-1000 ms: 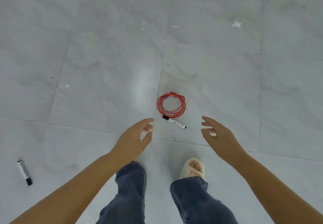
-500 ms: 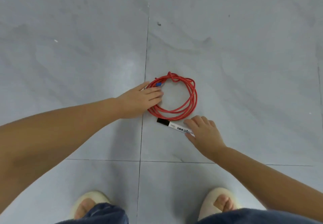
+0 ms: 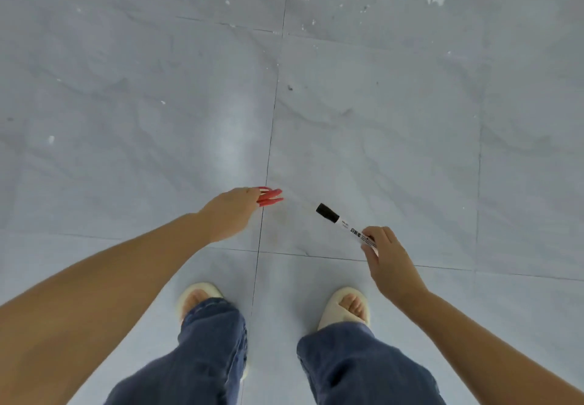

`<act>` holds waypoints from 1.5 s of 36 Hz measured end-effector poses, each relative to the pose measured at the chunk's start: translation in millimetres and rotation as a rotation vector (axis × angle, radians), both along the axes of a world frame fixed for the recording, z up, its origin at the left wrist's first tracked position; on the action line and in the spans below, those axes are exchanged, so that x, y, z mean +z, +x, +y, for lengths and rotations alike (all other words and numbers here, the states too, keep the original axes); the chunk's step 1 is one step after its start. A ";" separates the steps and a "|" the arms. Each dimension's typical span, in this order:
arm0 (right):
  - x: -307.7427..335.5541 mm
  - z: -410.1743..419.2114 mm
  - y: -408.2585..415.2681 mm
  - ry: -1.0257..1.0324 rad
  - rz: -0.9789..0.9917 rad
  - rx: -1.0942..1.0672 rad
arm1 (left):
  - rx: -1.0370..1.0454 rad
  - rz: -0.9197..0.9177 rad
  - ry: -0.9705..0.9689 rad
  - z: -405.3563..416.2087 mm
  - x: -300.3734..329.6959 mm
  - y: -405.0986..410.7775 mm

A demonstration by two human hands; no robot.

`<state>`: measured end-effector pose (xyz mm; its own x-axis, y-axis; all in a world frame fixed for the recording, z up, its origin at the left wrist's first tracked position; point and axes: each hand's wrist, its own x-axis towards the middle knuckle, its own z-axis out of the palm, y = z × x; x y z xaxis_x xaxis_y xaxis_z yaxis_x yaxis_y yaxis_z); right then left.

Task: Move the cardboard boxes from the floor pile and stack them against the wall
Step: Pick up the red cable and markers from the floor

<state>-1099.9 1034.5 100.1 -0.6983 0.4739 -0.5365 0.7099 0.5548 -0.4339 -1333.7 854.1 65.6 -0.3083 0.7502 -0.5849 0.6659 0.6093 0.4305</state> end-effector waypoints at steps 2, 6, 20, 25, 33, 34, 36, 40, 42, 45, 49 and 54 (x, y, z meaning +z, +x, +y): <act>53.3 -4.6 -1.7 -0.038 0.042 -0.097 | 0.221 -0.041 -0.028 -22.2 52.1 6.1; 167.3 -18.0 -12.2 -0.183 0.082 -0.253 | 0.642 -0.209 0.025 -64.5 162.1 24.2; 500.5 -83.5 -28.0 -0.403 0.235 -0.149 | 1.272 -0.255 0.311 -171.6 546.2 108.1; 548.9 -95.1 -7.4 -0.411 0.259 -0.122 | 1.552 -0.155 0.418 -192.5 602.4 169.6; 572.4 -108.0 12.0 -0.423 0.237 -0.048 | 1.941 0.139 0.394 -207.1 621.1 272.7; 573.8 -111.3 11.6 -0.416 0.231 -0.035 | 1.990 0.157 0.387 -208.4 621.0 281.4; 576.2 -119.8 8.8 -0.407 0.227 -0.001 | 2.079 0.171 0.380 -214.6 619.6 295.4; 583.2 -148.1 -3.3 -0.419 0.258 0.086 | 2.235 0.177 0.404 -240.2 618.3 312.2; 585.4 -167.1 -11.3 -0.440 0.278 0.119 | 2.288 0.187 0.414 -255.9 619.9 314.5; 584.6 -201.8 -23.4 -0.460 0.306 0.158 | 2.333 0.196 0.443 -284.3 623.3 312.8; 583.0 -262.1 -41.0 -0.481 0.332 0.206 | 2.360 0.192 0.457 -334.6 630.2 305.4; 584.3 -352.0 -63.8 -0.567 0.325 0.278 | 2.353 0.217 0.465 -399.5 644.1 299.9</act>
